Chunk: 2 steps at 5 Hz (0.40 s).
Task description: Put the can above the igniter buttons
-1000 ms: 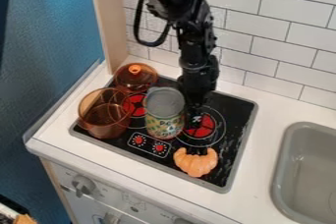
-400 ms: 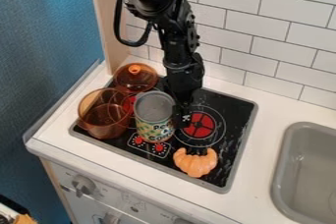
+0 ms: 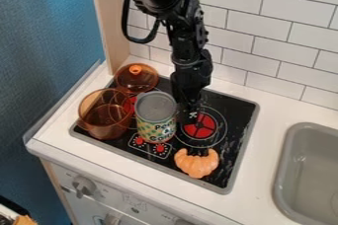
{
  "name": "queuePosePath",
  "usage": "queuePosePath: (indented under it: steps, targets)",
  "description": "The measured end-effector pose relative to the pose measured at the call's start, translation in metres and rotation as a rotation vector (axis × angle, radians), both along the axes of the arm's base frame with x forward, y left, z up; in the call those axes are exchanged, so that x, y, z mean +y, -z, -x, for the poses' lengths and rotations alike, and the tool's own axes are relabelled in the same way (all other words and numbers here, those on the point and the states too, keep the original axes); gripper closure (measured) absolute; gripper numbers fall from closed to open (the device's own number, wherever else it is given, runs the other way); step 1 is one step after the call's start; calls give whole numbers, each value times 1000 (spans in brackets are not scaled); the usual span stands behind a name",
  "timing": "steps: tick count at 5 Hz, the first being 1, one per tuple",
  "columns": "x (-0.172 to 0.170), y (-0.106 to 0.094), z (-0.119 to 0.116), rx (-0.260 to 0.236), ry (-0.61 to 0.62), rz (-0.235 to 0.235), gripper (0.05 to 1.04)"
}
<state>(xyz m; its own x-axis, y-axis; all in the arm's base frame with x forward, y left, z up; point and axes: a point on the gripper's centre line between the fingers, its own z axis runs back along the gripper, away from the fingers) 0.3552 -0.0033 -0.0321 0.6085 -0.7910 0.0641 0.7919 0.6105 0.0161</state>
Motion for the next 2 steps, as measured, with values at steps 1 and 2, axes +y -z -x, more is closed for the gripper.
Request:
queuePosePath:
  steps: [1, 2]
  targets:
    - [-1, -31, -15, -115, 10, -10, 84]
    - [-13, -43, -12, -150, 33, -33, 84]
